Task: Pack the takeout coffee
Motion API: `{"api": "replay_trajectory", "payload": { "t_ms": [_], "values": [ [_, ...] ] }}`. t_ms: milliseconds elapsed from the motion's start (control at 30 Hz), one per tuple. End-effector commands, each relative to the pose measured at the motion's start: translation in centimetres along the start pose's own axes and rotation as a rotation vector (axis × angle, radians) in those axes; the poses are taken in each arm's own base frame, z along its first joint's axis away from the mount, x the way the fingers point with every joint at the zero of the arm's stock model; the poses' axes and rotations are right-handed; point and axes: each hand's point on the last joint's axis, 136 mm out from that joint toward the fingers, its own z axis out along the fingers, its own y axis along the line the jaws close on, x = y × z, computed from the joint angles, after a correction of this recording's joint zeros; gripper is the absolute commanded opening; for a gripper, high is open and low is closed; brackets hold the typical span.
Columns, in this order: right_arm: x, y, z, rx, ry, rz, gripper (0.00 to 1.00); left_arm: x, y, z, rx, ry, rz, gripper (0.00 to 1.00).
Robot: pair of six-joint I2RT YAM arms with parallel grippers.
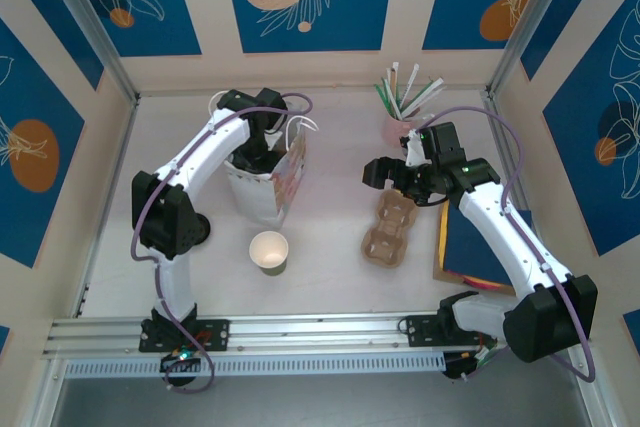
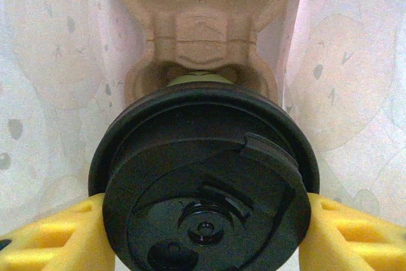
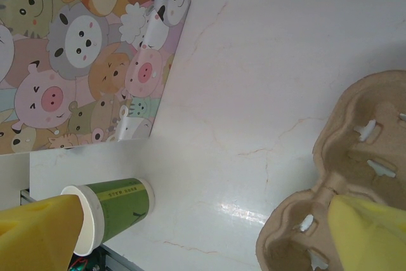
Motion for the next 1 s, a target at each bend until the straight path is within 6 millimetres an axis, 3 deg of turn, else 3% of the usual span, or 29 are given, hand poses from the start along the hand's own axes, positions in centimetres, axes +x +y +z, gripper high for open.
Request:
{"api": "replay_trajectory", "payload": {
  "t_ms": [0, 967],
  "values": [
    [0.36, 0.54, -0.39, -0.017, 0.004, -0.008, 0.99, 0.7, 0.69, -1.0, -0.001, -0.006, -0.005, 0.54],
    [0.42, 0.34, -0.29, -0.009, 0.005, -0.004, 0.99, 0.13, 0.89, -0.84, -0.017, -0.021, 0.0, 0.54]
  ]
}}
